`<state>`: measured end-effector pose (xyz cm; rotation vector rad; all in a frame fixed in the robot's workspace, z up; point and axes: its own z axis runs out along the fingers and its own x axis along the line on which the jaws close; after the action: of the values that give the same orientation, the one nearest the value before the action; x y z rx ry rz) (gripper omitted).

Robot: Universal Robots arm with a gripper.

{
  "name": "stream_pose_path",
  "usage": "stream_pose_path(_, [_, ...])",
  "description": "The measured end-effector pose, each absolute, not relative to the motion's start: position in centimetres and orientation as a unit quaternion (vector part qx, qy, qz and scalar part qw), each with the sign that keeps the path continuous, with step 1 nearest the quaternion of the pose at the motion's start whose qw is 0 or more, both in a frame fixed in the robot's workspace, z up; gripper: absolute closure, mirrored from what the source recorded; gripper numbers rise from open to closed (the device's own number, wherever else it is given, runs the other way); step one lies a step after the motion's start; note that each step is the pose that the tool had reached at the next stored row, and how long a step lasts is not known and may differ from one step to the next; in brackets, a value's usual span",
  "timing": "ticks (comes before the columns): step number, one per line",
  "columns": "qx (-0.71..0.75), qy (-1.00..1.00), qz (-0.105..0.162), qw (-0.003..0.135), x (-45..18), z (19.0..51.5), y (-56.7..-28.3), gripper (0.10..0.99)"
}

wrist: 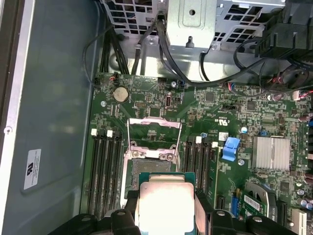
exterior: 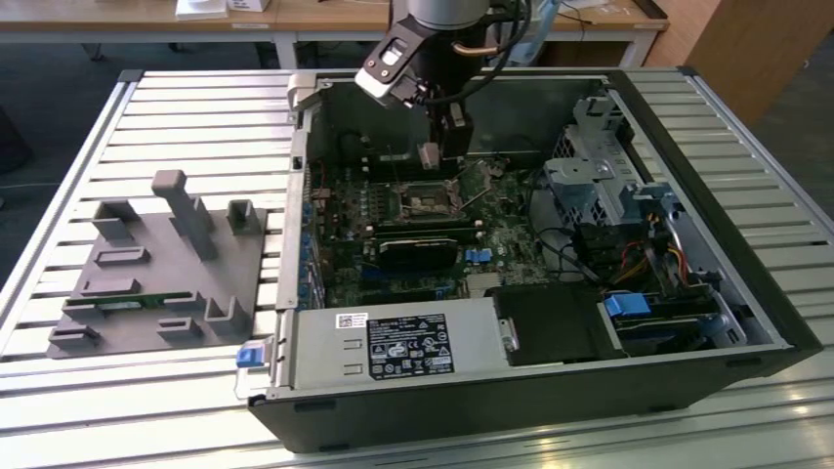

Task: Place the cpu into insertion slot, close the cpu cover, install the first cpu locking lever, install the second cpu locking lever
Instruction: 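Place the cpu into insertion slot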

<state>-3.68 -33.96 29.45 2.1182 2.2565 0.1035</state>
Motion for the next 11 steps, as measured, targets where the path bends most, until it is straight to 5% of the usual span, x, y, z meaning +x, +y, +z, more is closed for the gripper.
stream_pose_path(11, [0.684, 0.729, 0.033, 0.022, -3.68, 29.21, -33.96, 0.553])
